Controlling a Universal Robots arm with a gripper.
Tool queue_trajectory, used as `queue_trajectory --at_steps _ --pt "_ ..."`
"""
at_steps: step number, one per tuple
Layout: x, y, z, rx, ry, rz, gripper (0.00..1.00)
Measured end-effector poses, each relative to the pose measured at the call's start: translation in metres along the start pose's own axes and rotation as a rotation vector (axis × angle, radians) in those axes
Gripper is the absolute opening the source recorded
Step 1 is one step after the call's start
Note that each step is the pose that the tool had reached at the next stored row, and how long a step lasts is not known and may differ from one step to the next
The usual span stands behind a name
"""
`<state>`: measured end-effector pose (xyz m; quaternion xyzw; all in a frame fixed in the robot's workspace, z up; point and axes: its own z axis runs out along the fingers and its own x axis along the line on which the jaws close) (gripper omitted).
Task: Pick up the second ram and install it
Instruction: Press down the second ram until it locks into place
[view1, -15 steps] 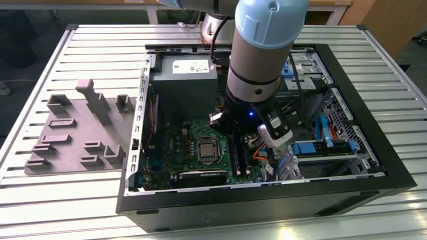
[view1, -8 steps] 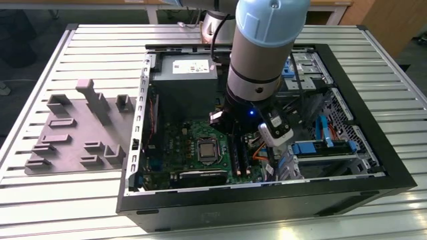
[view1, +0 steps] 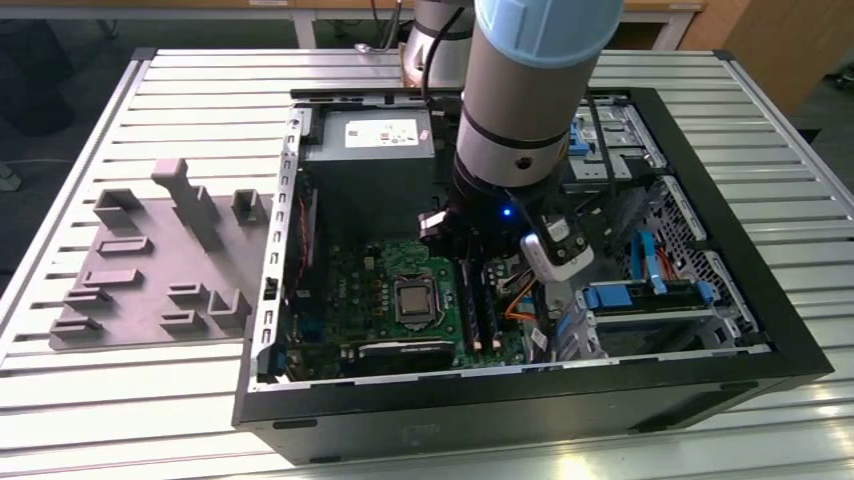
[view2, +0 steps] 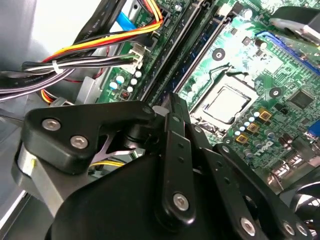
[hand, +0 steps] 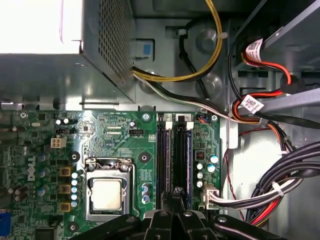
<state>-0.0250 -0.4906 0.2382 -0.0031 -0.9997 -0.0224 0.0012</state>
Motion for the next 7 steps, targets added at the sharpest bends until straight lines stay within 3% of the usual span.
queue_trajectory --at_steps 7 --pt "0.0000 0.0000 -0.0001 0.0001 0.0000 0.000 0.11"
